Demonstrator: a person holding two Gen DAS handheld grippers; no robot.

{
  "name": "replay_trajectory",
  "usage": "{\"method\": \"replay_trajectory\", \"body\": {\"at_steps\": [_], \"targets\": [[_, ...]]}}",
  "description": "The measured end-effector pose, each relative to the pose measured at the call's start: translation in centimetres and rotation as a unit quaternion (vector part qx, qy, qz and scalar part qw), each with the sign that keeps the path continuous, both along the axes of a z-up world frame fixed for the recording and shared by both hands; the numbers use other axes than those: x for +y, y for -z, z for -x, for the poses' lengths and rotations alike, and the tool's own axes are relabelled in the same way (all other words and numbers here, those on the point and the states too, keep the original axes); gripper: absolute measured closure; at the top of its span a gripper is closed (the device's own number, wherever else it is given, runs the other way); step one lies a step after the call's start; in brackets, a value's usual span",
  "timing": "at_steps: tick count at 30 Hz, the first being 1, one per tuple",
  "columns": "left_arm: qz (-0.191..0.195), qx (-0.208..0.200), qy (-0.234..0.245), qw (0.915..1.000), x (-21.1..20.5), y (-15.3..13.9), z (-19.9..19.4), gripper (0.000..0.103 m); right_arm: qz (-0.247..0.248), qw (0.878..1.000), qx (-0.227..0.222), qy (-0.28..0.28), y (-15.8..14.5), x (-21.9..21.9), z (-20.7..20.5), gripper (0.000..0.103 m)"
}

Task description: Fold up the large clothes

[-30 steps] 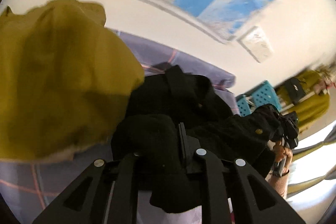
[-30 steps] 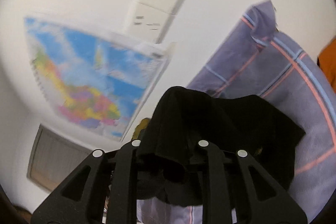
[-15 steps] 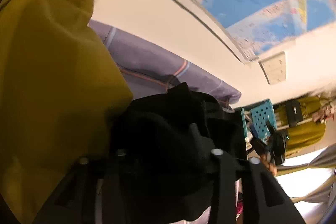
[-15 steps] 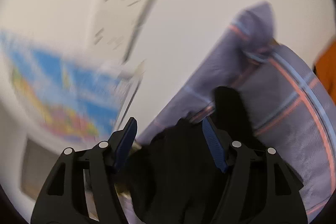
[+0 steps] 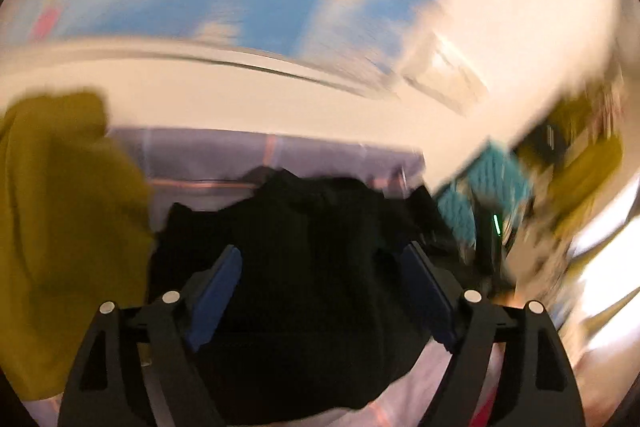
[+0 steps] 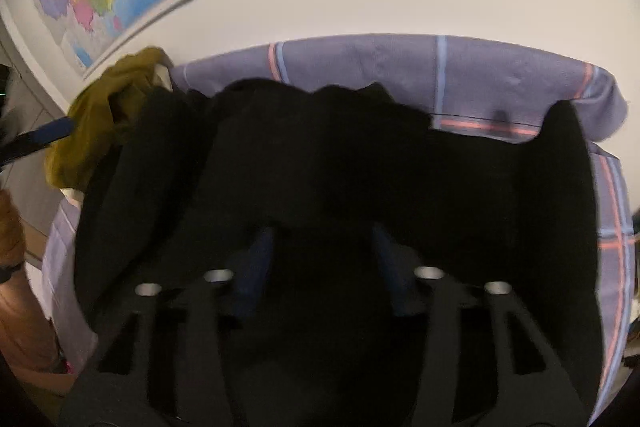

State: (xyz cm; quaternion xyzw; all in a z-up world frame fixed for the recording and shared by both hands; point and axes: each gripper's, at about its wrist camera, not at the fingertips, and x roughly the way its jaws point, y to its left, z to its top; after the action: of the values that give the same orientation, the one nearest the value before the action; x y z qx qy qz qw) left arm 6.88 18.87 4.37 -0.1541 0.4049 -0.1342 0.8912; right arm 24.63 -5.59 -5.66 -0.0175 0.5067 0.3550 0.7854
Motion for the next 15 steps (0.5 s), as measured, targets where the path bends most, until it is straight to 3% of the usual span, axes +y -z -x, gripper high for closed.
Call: {"method": "replay_trajectory", "body": {"at_steps": [1, 3, 5, 7, 9, 12, 13, 15], "targets": [[-0.021, -0.001, 0.017, 0.9996, -1.4, 0.3, 0.2, 0.022, 0.003, 1.000, -0.007, 0.002, 0.0, 0.1, -0.1, 0.101], [-0.076, 0.011, 0.062, 0.9951, -4.9, 1.7, 0.1, 0.022, -0.010, 1.000, -0.020, 0.009, -0.7, -0.3, -0.3, 0.101], [-0.113, 0.036, 0.075, 0.9900, -6.7, 3.7, -0.9, 0.025, -0.024, 0.998, -0.050, 0.014, -2.4, -0.5, -0.4, 0.103], [-0.131, 0.061, 0.068, 0.9871, -7.0, 5.6, -2.6, 0.057, -0.037, 0.995, -0.083, 0.037, -4.5, -0.8, -0.9, 0.103], [-0.131, 0.077, 0.043, 0.9875, -5.9, 7.1, -4.5, 0.067, -0.071, 0.992, -0.092, 0.050, -6.0, -1.3, -2.2, 0.103], [-0.090, 0.098, 0.001, 0.9910, -3.6, 8.3, -6.2, 0.072, -0.096, 0.993, -0.040, 0.056, -4.8, -1.9, -3.7, 0.102], [-0.088, 0.099, -0.004, 0.9912, -3.1, 8.6, -6.3, 0.072, -0.084, 0.995, -0.028, 0.053, -4.1, -1.8, -3.7, 0.098], [-0.090, 0.108, -0.009, 0.9901, -2.5, 9.5, -6.3, 0.072, -0.072, 0.996, -0.004, 0.043, -2.9, -2.2, -3.2, 0.067]]}}
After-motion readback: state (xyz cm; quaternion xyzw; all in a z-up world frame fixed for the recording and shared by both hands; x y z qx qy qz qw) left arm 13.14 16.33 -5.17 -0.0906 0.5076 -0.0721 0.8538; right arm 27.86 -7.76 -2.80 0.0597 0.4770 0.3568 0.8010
